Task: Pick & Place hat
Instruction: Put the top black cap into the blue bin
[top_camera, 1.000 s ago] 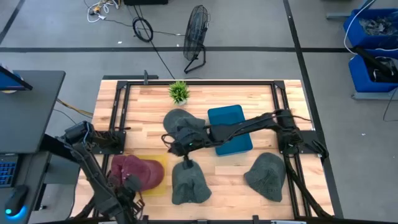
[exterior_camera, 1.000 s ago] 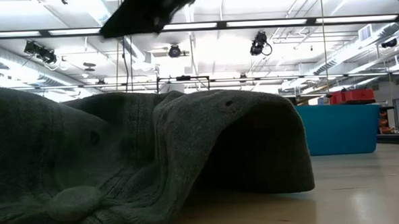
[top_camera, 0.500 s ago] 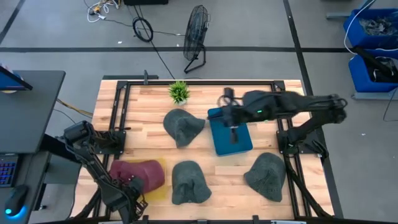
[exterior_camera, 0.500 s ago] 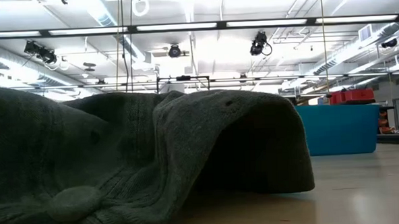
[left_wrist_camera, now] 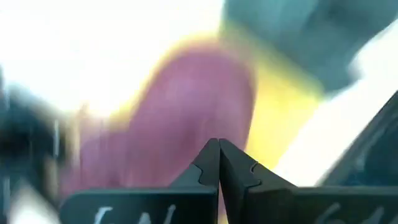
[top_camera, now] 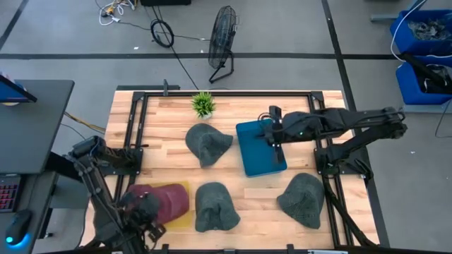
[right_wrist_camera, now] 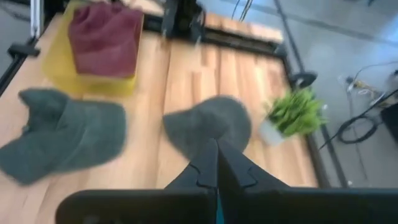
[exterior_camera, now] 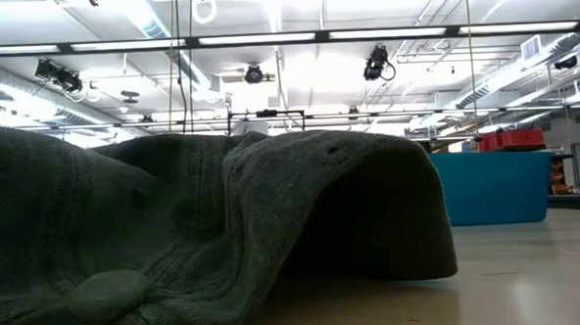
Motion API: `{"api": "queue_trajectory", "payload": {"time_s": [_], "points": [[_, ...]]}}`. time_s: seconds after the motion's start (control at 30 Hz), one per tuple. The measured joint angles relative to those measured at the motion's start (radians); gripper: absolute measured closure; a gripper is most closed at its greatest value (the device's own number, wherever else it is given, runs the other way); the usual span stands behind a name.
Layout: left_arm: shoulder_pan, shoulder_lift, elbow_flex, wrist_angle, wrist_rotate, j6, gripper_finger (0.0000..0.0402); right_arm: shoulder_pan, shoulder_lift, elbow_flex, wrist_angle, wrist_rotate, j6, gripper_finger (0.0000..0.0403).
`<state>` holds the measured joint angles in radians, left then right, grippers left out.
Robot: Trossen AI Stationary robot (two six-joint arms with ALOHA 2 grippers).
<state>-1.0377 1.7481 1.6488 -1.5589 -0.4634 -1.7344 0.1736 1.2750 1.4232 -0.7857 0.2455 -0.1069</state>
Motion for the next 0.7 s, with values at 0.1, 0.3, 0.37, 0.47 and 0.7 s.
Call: {"api": "queue_trajectory", "payload": {"time_s": [0.1,0.3,0.37,0.47,0.7], "points": [[0.025,-0.001,0.002,0.052,-0.362,0.154,0.0394,0.022,-0.001,-0.029,-0.003,-0.001,0.005,0.0401],[0.155,-0.001,-0.001,0.053,-0.300,0.281,0.0338,0.021,-0.020,-0.041,-0.077,0.015,0.067,0.0401],[0.204,-0.001,-0.001,0.037,-0.251,0.310,0.0312,0.015,-0.054,-0.041,-0.130,0.046,0.085,0.0401],[0.287,-0.001,-0.001,0.030,-0.248,0.358,0.0275,0.015,-0.114,-0.039,-0.208,0.106,0.130,0.0401],[0.553,-0.002,-0.001,0.014,-0.252,0.391,0.0227,0.015,-0.235,-0.061,-0.362,0.180,0.268,0.0401]]}}
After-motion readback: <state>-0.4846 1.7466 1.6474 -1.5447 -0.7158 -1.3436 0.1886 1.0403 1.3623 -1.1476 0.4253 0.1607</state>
